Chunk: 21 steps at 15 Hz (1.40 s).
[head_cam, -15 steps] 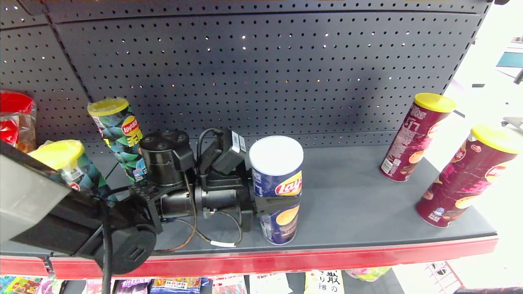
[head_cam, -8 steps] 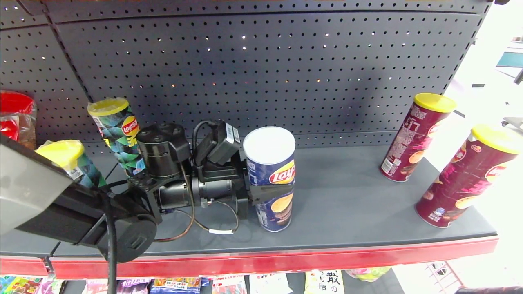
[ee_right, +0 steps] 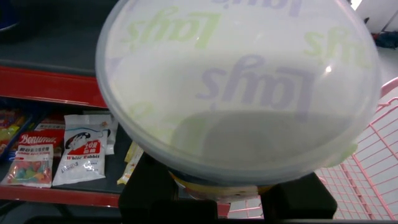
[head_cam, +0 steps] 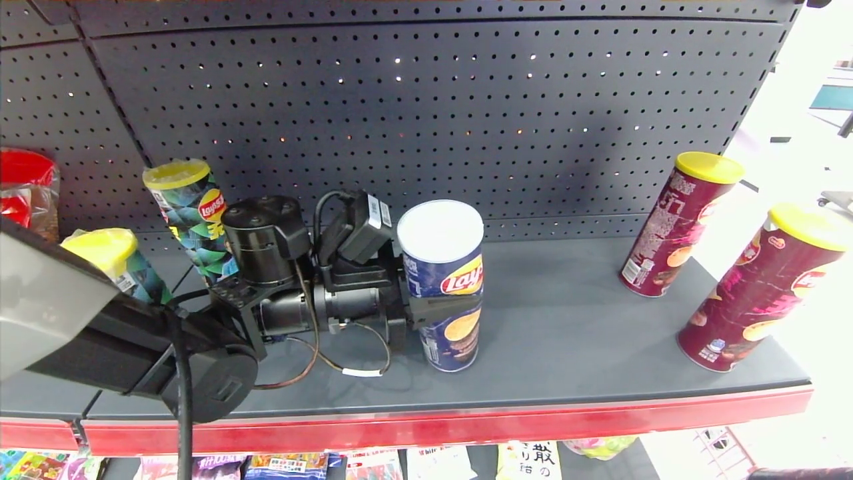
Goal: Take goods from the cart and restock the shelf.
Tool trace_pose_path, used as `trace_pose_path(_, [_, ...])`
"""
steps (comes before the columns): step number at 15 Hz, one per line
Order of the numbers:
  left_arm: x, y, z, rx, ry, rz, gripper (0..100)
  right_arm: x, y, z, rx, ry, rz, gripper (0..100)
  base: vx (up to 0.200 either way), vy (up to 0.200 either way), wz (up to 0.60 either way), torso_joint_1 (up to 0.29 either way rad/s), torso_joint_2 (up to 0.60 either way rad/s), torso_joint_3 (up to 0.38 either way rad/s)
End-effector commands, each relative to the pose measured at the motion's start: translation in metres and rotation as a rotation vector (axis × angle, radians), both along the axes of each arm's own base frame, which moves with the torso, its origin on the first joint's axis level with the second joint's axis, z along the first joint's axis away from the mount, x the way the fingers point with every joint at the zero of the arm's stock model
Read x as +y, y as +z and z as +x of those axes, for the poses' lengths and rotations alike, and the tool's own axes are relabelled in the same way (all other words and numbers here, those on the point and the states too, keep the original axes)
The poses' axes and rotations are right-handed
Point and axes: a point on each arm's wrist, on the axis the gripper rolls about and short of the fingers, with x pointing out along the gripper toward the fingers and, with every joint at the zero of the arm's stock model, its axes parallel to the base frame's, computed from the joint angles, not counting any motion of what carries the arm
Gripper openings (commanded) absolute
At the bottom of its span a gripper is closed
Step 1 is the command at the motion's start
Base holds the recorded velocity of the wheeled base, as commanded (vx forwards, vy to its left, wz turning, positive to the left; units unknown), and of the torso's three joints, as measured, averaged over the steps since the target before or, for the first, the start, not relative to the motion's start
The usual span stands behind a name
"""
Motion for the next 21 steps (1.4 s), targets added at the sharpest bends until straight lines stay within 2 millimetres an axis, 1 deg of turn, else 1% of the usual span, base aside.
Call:
trace_pose_path(1, [0.002, 0.001, -0.004, 0.002, -0.004, 0.003, 0, 0.0, 0.0, 0.0, -0.002, -0.002, 0.0, 0, 0.0, 0.0, 0.0, 0.0, 0.0, 0.0])
trace_pose_path(2, [0.002, 0.002, -0.005, 0.006, -0.005, 0.007, 0, 0.0, 0.0, 0.0, -0.002, -0.002, -0.002, 0, 0.0, 0.0, 0.0, 0.0, 0.0, 0.0])
trace_pose_path(5, [0.003, -0.001, -0.008, 0.066, -0.051, 0.043, 0, 0.0, 0.0, 0.0, -0.002, -0.002, -0.002, 0, 0.0, 0.0, 0.0, 0.0, 0.0, 0.0])
trace_pose_path(8, [0.002, -0.006, -0.009, 0.098, -0.137, 0.056, 0, 0.0, 0.0, 0.0, -0.002, -0.002, -0.002, 0, 0.0, 0.0, 0.0, 0.0, 0.0, 0.0])
trace_pose_path(11, [0.002, -0.012, -0.006, 0.114, -0.139, 0.065, 0, 0.0, 0.0, 0.0, -0.002, -0.002, -0.002, 0, 0.0, 0.0, 0.0, 0.0, 0.0, 0.0])
trace_pose_path(13, [0.002, -0.011, -0.005, 0.11, -0.136, 0.062, 0, 0.0, 0.0, 0.0, -0.002, -0.002, -0.002, 0, 0.0, 0.0, 0.0, 0.0, 0.0, 0.0])
trace_pose_path(16, [0.008, -0.009, 0.001, 0.103, -0.113, 0.056, 0, 0.0, 0.0, 0.0, -0.002, -0.001, -0.002, 0, 0.0, 0.0, 0.0, 0.0, 0.0, 0.0])
trace_pose_path(19, [0.01, -0.012, 0.001, 0.114, -0.108, 0.062, 0, 0.0, 0.0, 0.0, -0.002, -0.002, -0.002, 0, 0.0, 0.0, 0.0, 0.0, 0.0, 0.0])
trace_pose_path(21, [0.008, -0.011, -0.002, 0.113, -0.119, 0.063, 0, 0.0, 0.0, 0.0, -0.002, -0.002, 0.0, 0, 0.0, 0.0, 0.0, 0.0, 0.0, 0.0])
